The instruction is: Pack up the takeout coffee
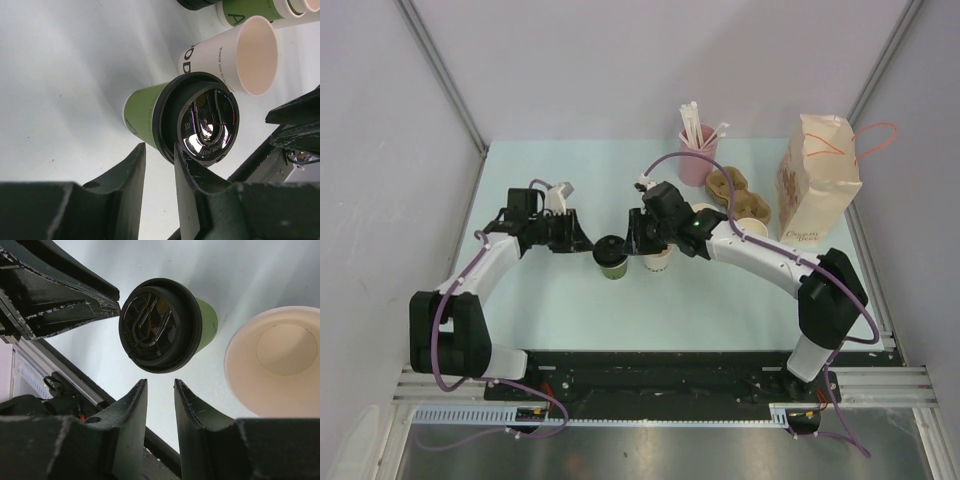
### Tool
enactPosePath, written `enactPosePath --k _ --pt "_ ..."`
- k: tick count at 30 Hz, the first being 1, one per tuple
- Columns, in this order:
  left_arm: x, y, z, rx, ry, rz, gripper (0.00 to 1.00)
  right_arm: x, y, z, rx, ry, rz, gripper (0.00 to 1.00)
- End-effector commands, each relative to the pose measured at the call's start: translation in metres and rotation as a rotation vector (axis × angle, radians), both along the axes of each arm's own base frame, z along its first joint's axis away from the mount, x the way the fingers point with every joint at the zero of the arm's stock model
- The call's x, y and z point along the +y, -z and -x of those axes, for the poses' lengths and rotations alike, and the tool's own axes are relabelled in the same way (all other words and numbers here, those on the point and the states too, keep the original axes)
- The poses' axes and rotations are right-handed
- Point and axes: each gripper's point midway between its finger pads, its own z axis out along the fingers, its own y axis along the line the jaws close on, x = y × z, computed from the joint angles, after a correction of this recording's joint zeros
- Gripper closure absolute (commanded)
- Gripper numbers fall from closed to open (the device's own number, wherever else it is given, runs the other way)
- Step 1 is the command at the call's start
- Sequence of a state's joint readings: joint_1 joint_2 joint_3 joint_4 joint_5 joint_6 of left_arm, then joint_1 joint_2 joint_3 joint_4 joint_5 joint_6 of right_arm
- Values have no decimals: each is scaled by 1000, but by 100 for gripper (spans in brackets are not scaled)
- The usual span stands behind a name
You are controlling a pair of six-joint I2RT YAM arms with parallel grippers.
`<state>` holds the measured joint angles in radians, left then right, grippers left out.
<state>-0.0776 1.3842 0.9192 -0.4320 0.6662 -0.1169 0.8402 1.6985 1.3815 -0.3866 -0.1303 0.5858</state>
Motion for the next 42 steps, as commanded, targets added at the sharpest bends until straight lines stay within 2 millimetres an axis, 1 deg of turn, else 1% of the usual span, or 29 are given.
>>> enactPosePath --k 1,5,12,19,26,31,34,38,42 --pt "-9 -7 -2 -11 30 39 66 7 6 -6 13 11 -23 67" --pt "-9 -4 0 -3 32 39 66 7 16 -7 17 8 -6 68" --pt "-9 -8 2 -21 34 41 66 2 24 -12 17 30 18 69" --pt "-9 -3 4 -7 37 37 66 0 36 -17 34 37 28 69" --pt "-10 4 5 12 42 37 67 4 38 -24 37 39 0 68" --pt "-10 11 6 41 40 42 68 8 50 -24 64 22 -4 67" --pt "-11 12 6 50 43 47 68 7 58 -25 83 24 6 70" --pt "-11 13 4 56 40 46 68 5 63 -26 87 25 18 77" --pt "-11 17 3 69 36 46 68 2 77 -24 120 19 42 82"
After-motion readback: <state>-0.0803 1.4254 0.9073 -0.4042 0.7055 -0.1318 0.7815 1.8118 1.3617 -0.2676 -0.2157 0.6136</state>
